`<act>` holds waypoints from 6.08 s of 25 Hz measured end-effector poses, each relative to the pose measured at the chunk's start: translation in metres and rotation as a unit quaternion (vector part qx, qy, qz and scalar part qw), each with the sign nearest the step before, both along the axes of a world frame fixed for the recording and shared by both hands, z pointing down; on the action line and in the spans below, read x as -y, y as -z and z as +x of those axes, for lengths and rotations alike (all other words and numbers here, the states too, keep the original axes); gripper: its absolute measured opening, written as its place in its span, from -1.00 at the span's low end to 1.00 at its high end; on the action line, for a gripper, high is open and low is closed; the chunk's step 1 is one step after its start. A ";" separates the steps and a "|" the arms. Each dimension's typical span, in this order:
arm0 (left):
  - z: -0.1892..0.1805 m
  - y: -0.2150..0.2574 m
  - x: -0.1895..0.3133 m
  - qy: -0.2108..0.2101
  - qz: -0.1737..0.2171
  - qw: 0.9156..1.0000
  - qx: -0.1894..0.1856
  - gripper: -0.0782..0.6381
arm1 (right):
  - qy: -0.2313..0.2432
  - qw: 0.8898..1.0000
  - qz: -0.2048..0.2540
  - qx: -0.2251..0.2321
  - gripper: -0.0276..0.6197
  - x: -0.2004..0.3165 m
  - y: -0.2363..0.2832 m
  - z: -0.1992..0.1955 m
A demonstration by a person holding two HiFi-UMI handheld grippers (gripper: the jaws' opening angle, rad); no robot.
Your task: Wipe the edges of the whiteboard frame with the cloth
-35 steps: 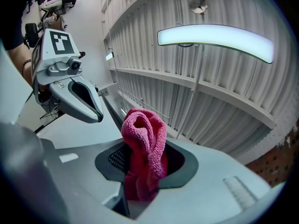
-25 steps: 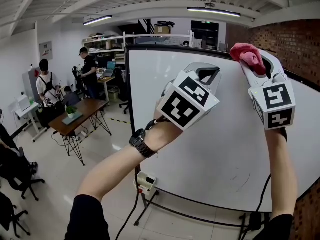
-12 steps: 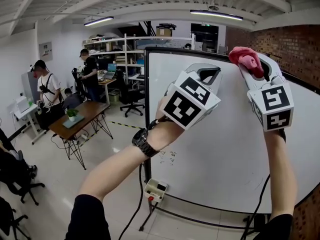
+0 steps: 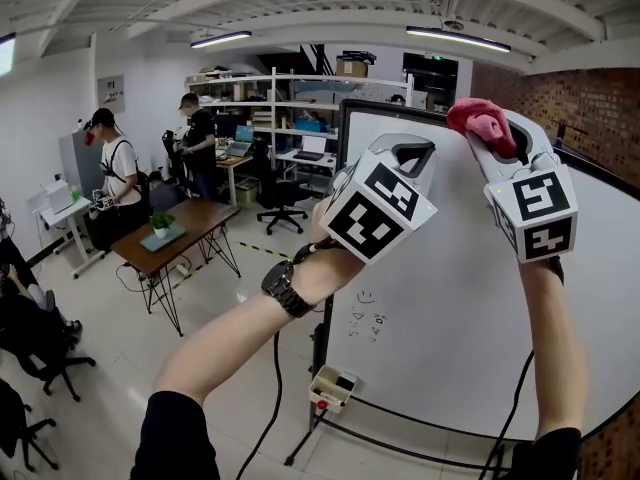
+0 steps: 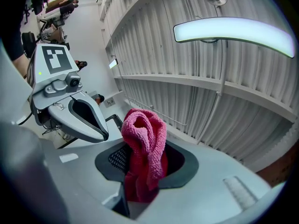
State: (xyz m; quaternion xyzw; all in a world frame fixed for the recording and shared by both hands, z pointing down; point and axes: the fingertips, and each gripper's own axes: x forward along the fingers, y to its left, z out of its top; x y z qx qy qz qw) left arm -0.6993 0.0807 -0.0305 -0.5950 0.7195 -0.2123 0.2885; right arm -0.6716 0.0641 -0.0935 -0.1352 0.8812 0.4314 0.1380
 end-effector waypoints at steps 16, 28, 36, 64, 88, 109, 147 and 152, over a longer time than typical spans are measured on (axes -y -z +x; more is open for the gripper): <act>-0.066 0.007 -0.064 0.051 0.011 0.999 -0.010 -0.78 | 0.037 0.999 0.002 -0.032 -0.51 -0.055 0.005 -0.079; -0.116 -0.027 -0.116 0.069 0.010 0.997 -0.043 -0.78 | 0.053 0.996 0.005 -0.070 -0.51 -0.108 -0.024 -0.146; -0.133 -0.060 -0.114 0.063 -0.013 0.995 -0.070 -0.78 | 0.054 0.993 -0.009 -0.102 -0.51 -0.107 -0.061 -0.165; -0.161 -0.226 -0.101 0.025 -0.123 0.973 -0.194 -0.78 | 0.032 0.979 -0.042 -0.199 -0.50 -0.111 -0.231 -0.179; -0.152 -0.424 -0.088 -0.010 -0.242 0.916 -0.320 -0.78 | 0.037 0.897 -0.297 -0.325 -0.50 -0.073 -0.488 -0.186; -0.066 -0.559 -0.051 -0.012 -0.307 0.881 -0.359 -0.78 | -0.061 0.820 -0.425 -0.378 -0.50 0.005 -0.645 -0.093; 0.158 -0.754 0.080 0.000 -0.434 0.795 -0.424 -0.78 | -0.084 0.714 -0.635 -0.283 -0.50 0.164 -0.841 0.113; 0.196 -0.754 0.104 -0.019 -0.443 0.794 -0.416 -0.78 | -0.098 0.707 -0.647 -0.267 -0.50 0.191 -0.843 0.155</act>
